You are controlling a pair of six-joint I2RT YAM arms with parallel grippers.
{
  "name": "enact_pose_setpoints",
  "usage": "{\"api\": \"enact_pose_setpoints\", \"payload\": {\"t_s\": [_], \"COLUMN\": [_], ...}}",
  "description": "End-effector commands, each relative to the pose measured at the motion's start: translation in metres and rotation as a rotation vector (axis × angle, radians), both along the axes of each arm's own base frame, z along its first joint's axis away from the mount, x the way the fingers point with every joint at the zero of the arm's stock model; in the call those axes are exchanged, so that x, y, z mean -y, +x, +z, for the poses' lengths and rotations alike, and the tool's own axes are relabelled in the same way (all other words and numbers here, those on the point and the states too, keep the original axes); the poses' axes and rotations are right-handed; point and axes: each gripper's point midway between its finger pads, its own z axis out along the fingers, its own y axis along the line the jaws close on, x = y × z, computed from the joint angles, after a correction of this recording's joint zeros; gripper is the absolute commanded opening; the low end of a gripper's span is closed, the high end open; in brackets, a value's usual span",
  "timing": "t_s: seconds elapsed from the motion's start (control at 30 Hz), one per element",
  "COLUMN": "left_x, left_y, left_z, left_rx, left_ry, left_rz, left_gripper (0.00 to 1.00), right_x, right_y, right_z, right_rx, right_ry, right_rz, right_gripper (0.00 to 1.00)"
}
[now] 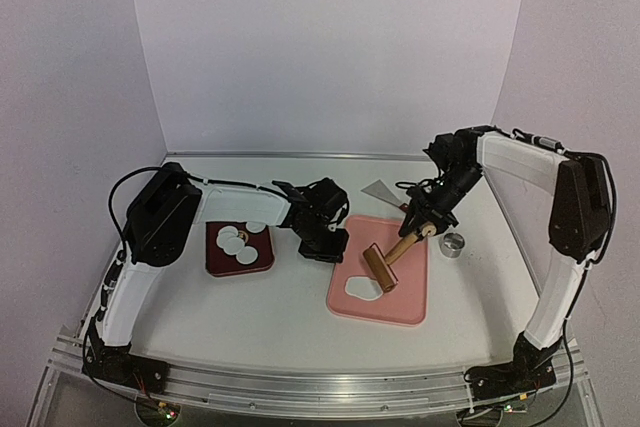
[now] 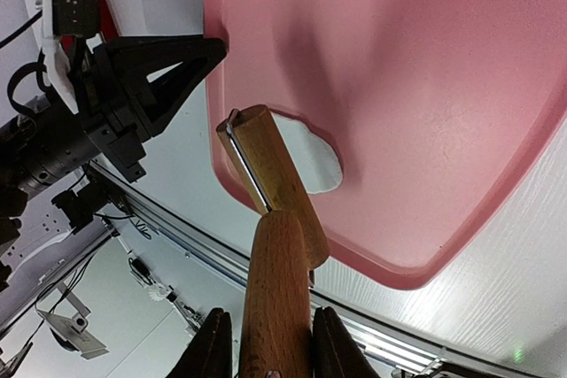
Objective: Roll out the dumpling wrappers from the dough
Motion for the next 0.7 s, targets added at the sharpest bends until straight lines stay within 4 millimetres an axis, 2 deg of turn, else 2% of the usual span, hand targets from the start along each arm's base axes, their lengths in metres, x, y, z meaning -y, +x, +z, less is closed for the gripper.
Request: {"api": "enact_pose_setpoints", "payload": {"t_s": [0.0,0.37,0.5,0.67], "left_x": [-0.010,-0.010,-0.010,-0.011], "left_y": [0.002,-0.001,-0.005,-0.009], "left_z": [-0.003,-0.006,-0.008,-0.011], "left_rx": [0.010,-0.006,-0.014,-0.030], "left_ry": [0.028,0.024,0.028,0.031], "left_rz": [-0.010,-0.001,-0.002,0.008], "left_gripper": [0.00,0.00,0.00,0.00], "right_x": [-0.004,0.016,0.027,0.023], "right_y": [-0.007,-0.005,-0.015,-0.027], "right_z": [-0.016,-0.077,-0.097,-0.113], "right_rx": [-0.036,-0.045,-0.057,-0.088], "right_ry": [0.002,-0.183,-0.312,-0.368], "right_rz": [0.029,0.085,0.111,0.113], "right_gripper": [0.00,0.00,0.00,0.00]}}
